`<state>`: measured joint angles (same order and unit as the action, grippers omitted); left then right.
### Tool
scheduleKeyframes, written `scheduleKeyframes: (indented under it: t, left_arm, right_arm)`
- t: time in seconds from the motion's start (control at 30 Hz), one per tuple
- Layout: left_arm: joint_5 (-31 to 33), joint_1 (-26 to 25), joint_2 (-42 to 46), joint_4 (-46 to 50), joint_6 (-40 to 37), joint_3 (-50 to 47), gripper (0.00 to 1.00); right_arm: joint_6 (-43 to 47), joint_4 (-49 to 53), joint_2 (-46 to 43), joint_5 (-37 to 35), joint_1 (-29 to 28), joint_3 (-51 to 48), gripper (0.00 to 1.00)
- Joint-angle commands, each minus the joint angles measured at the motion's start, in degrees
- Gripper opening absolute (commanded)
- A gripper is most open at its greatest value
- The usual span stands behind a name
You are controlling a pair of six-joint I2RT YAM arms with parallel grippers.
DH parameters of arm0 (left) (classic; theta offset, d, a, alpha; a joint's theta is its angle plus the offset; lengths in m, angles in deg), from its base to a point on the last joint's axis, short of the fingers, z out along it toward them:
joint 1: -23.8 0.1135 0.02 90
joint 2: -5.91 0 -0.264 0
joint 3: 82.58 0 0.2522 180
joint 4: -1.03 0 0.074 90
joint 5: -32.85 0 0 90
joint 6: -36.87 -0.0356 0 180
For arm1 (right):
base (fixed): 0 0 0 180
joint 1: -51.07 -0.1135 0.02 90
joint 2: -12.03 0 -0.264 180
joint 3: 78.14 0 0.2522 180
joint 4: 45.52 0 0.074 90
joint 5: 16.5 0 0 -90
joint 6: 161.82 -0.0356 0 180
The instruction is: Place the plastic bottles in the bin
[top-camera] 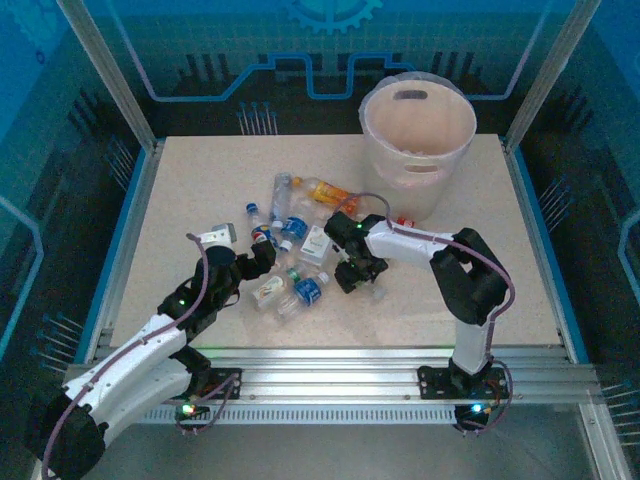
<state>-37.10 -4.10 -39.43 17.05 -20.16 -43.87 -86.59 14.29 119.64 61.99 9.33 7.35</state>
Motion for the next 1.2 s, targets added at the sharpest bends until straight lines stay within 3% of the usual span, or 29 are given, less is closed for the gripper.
scheduleKeyframes:
  t: [0.0,0.33,0.57,0.77,0.93,1.17]
  left_arm:
    - [-0.06,0.31,0.08,-0.85,-0.27,-0.51,0.99]
    - [0.02,0.39,0.17,-0.80,-0.36,-0.35,0.99]
    - [0.22,0.39,1.12,-0.20,-0.53,0.01,0.99]
    - [0.23,0.40,1.88,0.17,-0.63,0.01,0.99]
    - [-0.21,0.41,2.14,0.58,-0.80,0.20,0.99]
    - [-1.50,0.44,2.54,0.34,-0.52,-0.24,0.99]
  right_arm:
    - [0.18,0.20,0.77,0.18,-0.98,1.31,0.70]
    - [-0.69,4.32,-6.86,-3.13,-2.65,2.02,0.40]
    - [-0.21,9.07,-14.33,-7.10,-3.12,8.80,0.38]
    - [3.43,9.92,-17.09,-13.13,-2.55,20.53,0.35]
    - [8.15,8.36,-14.50,-18.10,-0.10,33.53,0.31]
    - [12.21,4.82,-5.94,-18.93,7.15,51.35,0.31]
